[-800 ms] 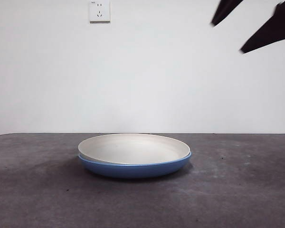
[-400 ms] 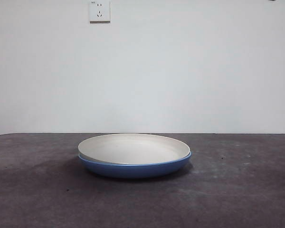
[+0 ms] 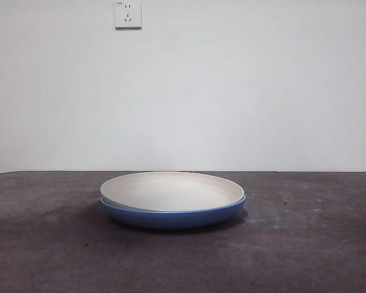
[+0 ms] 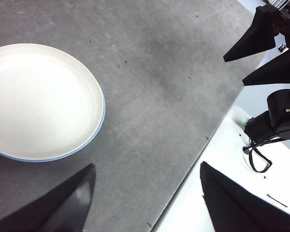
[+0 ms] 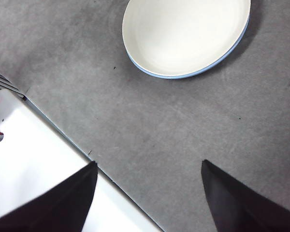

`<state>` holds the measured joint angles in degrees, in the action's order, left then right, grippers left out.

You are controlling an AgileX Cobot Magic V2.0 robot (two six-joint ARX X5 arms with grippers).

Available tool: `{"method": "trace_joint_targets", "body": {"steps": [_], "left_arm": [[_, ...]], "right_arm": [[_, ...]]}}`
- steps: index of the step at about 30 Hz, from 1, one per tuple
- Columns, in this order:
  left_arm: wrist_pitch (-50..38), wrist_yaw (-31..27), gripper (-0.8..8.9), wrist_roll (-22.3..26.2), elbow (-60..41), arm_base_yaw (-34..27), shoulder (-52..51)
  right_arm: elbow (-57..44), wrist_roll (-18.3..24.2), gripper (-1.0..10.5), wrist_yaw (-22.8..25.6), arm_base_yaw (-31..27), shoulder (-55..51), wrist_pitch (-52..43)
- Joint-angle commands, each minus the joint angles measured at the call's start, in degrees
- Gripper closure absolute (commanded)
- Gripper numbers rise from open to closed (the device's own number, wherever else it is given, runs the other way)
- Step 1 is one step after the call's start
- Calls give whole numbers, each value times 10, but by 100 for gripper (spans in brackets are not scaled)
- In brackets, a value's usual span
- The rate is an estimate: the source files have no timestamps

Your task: Pick up the white plate, put it on the blue plate, put it on desk

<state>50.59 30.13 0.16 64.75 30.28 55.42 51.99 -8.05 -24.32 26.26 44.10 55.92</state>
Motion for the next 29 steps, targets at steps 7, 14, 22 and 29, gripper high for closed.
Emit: {"method": "trace_joint_targets", "body": {"steps": [7, 14, 22, 29], "left_arm": [[-4, 2, 798, 6, 5, 4, 4], [-5, 2, 798, 7, 5, 4, 4], [-5, 2, 798, 7, 5, 4, 4], [-5, 2, 798, 7, 5, 4, 4]], "right_arm": [[10, 13, 937, -1, 4, 3, -4], [10, 12, 937, -1, 4, 3, -7], [10, 12, 937, -1, 4, 3, -7], [10, 12, 937, -1, 4, 3, -7]]}}
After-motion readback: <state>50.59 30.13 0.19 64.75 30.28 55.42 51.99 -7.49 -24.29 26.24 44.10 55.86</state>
